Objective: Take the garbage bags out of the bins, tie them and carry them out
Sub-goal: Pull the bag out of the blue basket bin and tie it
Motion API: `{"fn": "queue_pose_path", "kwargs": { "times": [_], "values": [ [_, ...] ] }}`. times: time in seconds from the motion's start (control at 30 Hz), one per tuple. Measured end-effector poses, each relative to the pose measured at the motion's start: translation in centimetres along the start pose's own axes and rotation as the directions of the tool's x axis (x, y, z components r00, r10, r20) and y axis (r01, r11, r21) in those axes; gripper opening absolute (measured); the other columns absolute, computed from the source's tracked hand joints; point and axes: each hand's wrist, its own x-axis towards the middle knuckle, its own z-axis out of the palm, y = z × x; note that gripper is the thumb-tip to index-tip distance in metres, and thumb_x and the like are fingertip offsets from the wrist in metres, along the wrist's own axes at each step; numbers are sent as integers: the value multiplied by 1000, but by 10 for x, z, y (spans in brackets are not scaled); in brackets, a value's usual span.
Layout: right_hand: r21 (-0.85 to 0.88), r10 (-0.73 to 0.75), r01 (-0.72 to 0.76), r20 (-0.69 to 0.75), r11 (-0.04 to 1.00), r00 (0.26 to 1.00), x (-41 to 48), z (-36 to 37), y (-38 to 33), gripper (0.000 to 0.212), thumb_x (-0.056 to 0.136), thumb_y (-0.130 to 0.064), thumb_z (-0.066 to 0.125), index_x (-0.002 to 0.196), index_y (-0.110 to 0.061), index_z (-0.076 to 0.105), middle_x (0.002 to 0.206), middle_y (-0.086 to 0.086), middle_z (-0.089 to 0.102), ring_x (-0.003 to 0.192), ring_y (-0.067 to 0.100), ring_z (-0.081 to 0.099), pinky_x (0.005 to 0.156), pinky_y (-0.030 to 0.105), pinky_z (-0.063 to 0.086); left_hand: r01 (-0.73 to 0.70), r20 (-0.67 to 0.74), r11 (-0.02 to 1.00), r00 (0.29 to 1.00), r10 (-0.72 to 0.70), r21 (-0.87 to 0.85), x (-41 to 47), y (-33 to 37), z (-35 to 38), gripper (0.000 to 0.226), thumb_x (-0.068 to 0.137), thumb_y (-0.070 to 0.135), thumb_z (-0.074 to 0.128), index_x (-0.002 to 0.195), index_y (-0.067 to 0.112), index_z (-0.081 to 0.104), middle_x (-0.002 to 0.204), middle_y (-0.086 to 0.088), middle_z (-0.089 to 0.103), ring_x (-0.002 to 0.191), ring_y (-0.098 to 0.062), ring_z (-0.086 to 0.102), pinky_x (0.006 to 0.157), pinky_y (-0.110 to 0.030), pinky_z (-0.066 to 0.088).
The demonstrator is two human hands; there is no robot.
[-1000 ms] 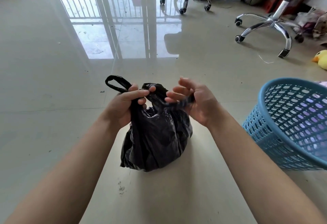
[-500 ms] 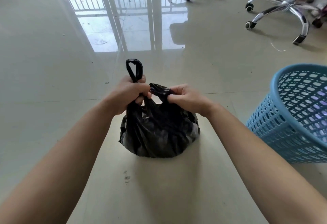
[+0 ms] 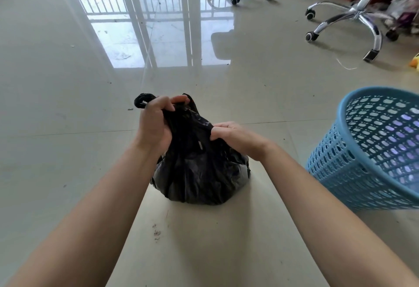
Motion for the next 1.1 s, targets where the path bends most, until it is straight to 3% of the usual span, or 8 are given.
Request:
{"fn": "queue_pose_path", "kwargs": {
  "times": [0.1,0.33,0.47,0.6,0.73,0.83,0.97,1.1],
  "values": [
    [39,40,-42,43,998,998,-4,-3,4,34,81,-49,52,81,-21,72,88,-4,70,84,15,64,88,40,46,-21,31,993,999,25,-112,-7,3,4,55,81,-3,25,41,12,61,61,-3,64,89,-27,60,91,-35,46],
    [309,-29,63,-115,949,993,-2,-11,1,80,78,-88,36,130,-32,56,120,-1,68,115,15,64,109,44,43,-12,132,996,991,24,-91,-10,2,4,25,74,9,40,51,18,40,58,-3,48,73,-29,62,81,-40,44],
    [460,-151,293,-321,838,935,1,-7,-10,48,93,-62,49,119,-26,65,123,-7,69,118,12,63,104,40,47,9,132,1000,991,-10,9,-8,-2,11,42,93,32,45,56,19,29,63,-11,60,74,-31,63,83,-42,47],
    [723,4,357,-445,592,896,8,-4,-13,30,106,-34,45,89,-16,62,88,-1,72,96,19,69,93,41,54,-120,-30,985,993,117,-127,-10,-4,15,57,106,52,28,64,16,41,111,-16,74,97,-22,72,95,-39,54],
    [748,336,225,-516,624,788,17,-5,21,27,105,-29,46,82,-18,55,84,4,67,74,16,66,61,28,50,-138,-254,855,967,7,-500,-8,-15,0,54,108,46,17,64,18,33,54,-3,55,56,-20,65,77,-39,56],
    [670,513,66,-625,739,589,10,-31,70,30,102,-34,44,79,-20,56,101,9,66,77,20,64,53,26,41,-84,-451,902,883,-129,-423,-8,-31,-36,49,106,42,20,62,21,26,50,3,18,37,-16,18,44,-21,30],
    [502,461,-43,-752,864,471,3,-38,93,42,100,-39,41,70,-19,60,82,14,69,61,27,58,54,37,49,-26,-547,960,826,-137,-280,-9,-54,-61,44,105,40,24,65,21,27,47,3,18,37,-15,14,41,-19,24],
    [394,342,-29,-758,919,556,5,-37,82,52,102,-55,33,87,-15,61,81,8,71,59,22,69,50,30,50,-28,-511,998,859,-6,-58,-7,-45,-52,60,104,57,19,71,14,44,47,-2,44,42,-20,45,50,-27,45]
  ]
}}
